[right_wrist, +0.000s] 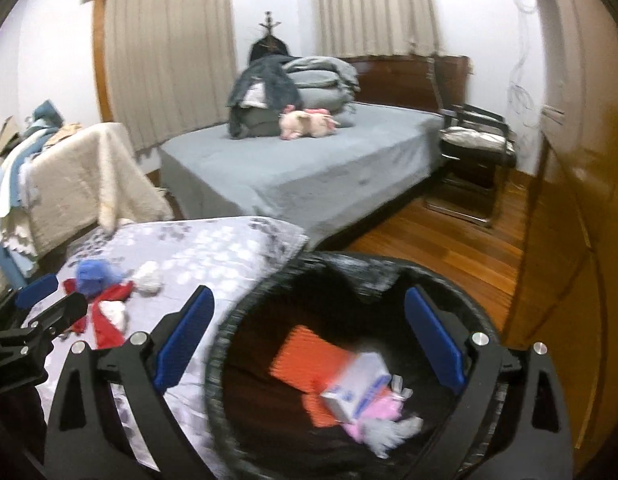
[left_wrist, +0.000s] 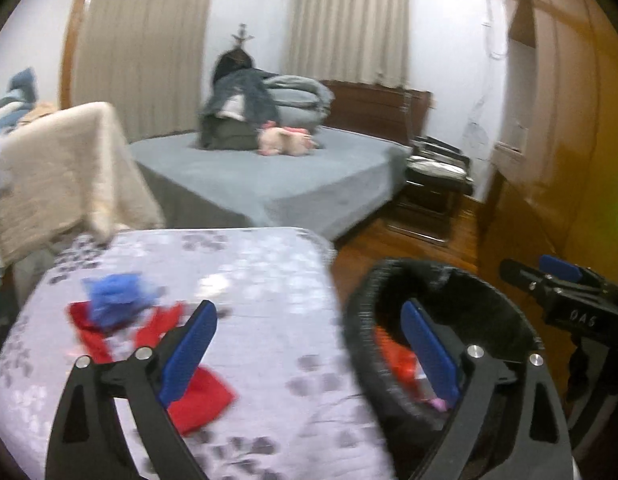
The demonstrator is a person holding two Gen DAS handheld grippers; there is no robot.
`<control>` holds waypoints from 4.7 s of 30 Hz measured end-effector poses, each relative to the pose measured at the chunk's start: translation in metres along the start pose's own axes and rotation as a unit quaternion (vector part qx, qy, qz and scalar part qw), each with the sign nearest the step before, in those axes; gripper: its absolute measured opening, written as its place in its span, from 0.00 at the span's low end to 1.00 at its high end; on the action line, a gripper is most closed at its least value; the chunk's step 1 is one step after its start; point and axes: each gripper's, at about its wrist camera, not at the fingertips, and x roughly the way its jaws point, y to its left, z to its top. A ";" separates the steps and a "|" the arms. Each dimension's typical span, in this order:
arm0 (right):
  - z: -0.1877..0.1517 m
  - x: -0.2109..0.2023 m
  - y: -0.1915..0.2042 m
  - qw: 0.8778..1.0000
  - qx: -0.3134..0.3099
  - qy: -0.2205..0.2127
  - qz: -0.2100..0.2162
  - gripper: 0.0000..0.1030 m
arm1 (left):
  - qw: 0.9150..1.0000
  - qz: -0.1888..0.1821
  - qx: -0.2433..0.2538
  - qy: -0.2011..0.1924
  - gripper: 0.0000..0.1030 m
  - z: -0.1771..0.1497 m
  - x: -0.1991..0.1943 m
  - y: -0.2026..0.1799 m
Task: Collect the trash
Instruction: 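Move both open tools back over the items on the table, then grasp the pink sock with the left tool while the right tool grasps the red cloth, then carry the pink sock and red cloth over the trash bin and open both tools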
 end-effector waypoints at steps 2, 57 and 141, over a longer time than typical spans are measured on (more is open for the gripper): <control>0.004 0.007 0.018 1.000 -0.011 0.002 0.015 0.91 | 1.000 0.019 -0.004 -0.004 0.89 -0.001 -0.004 0.015; -0.063 0.120 0.249 0.976 -0.129 0.092 0.150 0.76 | 0.981 0.128 -0.123 0.083 0.19 -0.081 0.019 0.224; 0.054 -0.009 0.193 0.963 -0.107 -0.026 0.248 0.04 | 0.992 0.100 -0.070 0.010 0.38 0.008 -0.048 0.133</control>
